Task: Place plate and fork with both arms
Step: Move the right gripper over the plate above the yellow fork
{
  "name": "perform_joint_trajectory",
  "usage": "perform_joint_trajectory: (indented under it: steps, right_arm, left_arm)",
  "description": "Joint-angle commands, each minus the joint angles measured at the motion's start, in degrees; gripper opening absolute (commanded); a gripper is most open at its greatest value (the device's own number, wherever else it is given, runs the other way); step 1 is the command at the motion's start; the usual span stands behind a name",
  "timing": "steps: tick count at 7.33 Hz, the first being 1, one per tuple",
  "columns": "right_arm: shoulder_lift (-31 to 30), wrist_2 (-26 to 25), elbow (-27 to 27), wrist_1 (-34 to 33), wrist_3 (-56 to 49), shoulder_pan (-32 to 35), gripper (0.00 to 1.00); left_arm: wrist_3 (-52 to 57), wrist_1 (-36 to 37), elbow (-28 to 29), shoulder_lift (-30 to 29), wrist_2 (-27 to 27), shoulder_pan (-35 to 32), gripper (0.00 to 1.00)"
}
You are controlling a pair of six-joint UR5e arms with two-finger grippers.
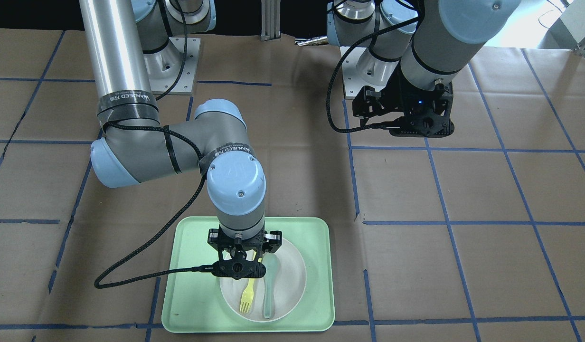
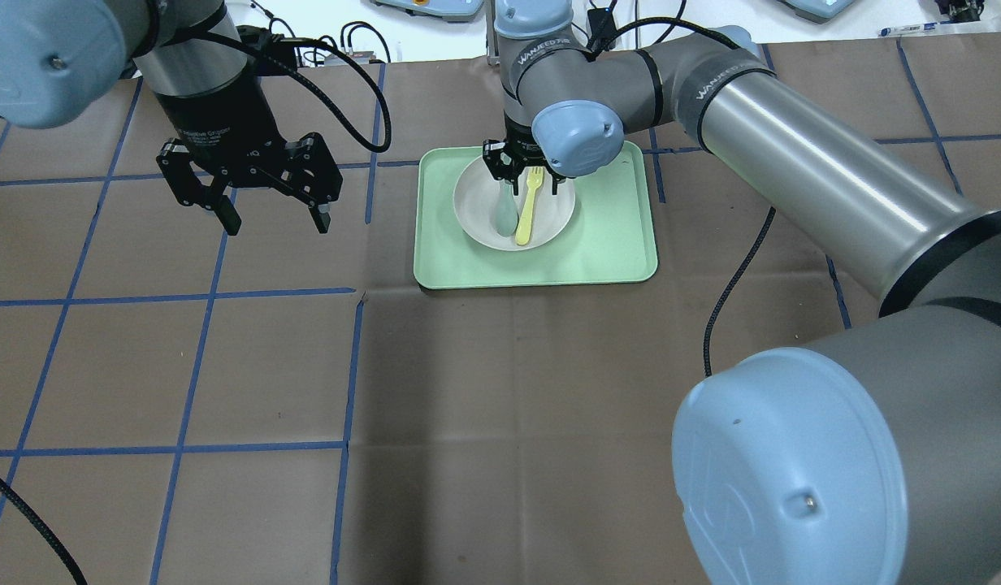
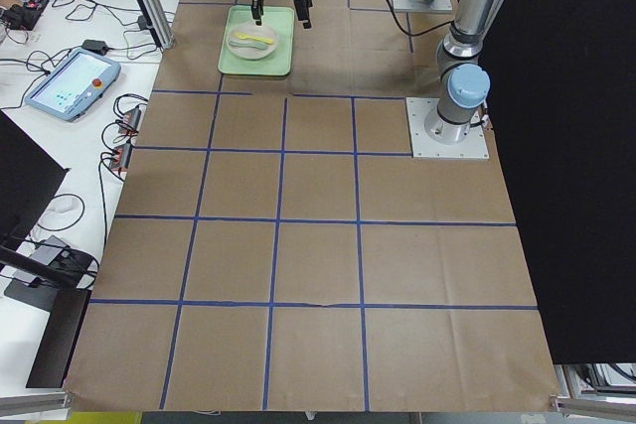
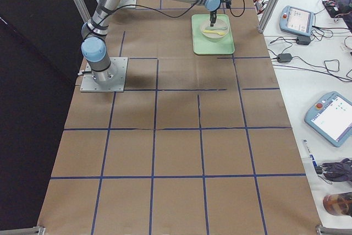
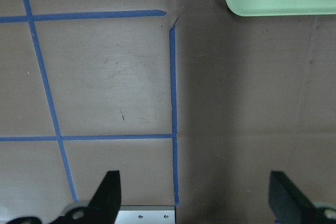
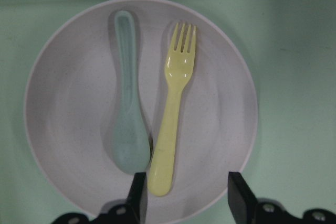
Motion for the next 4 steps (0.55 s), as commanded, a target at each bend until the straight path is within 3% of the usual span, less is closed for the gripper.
perform_joint_trajectory:
  steps: [1, 4]
  right_arm:
    - [2.04, 0.13, -0.09, -2.4, 0.28, 0.0, 0.56]
    - [4.76, 0.04, -0.09, -5.83, 0.28, 0.0, 0.56]
  left_arm:
    - [0.07, 0.0, -0.03, -0.08, 0.0, 0.02, 1.0]
    - [0.07, 0.0, -0.03, -0.08, 0.0, 0.02, 1.0]
